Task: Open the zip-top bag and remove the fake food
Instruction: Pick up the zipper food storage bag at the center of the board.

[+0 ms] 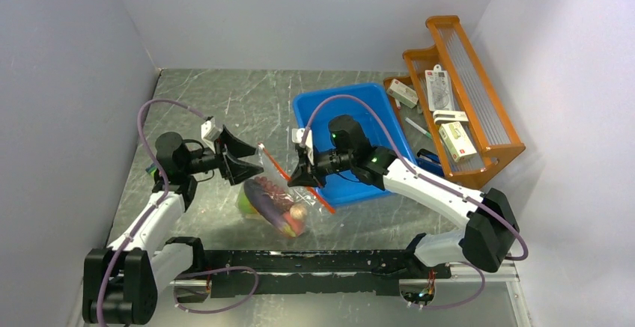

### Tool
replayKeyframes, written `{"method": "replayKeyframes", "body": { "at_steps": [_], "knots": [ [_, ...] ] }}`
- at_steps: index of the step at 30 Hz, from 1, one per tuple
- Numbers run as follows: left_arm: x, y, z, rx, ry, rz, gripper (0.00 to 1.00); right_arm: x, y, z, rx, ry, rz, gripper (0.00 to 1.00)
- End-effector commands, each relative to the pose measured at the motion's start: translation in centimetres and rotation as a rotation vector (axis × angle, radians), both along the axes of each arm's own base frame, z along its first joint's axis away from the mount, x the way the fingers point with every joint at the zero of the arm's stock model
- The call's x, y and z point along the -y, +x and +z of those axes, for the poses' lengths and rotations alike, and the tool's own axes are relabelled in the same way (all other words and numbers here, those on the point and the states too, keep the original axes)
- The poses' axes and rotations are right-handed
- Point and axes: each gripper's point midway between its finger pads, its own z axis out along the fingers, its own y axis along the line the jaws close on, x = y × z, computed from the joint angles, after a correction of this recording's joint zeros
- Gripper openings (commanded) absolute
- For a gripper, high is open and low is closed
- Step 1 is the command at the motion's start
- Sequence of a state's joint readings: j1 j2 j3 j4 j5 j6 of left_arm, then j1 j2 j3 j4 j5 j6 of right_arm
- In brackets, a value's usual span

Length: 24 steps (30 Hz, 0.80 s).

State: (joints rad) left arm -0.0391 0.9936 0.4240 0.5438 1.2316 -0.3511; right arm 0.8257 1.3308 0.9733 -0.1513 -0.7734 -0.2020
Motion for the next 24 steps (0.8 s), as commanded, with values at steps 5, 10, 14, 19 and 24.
{"method": "replayKeyframes", "body": {
  "at_steps": [5,10,14,19,24],
  "knots": [
    [2.2,-2.8,0.8,0.167,0.023,-0.175,0.82,-0.4,0.6,3.9,0.087,0.086,0.001,0.00],
    [1.9,-2.0,0.2,0.133,0.082,-0.094,0.64,-0.3,1.3,4.3,0.100,0.096,-0.056,0.00],
    [1.3,-2.0,0.9,0.144,0.100,-0.013,0.45,0.3,2.9,3.3,0.104,0.063,-0.173,0.00],
    [0.3,-1.9,1.2,0.156,0.115,0.116,0.11,0.5,3.8,3.9,0.125,0.090,-0.239,0.02],
    [-0.5,-2.2,1.0,0.121,0.135,0.189,0.07,1.4,6.2,4.6,0.119,0.098,-0.421,0.18]
  ]
}}
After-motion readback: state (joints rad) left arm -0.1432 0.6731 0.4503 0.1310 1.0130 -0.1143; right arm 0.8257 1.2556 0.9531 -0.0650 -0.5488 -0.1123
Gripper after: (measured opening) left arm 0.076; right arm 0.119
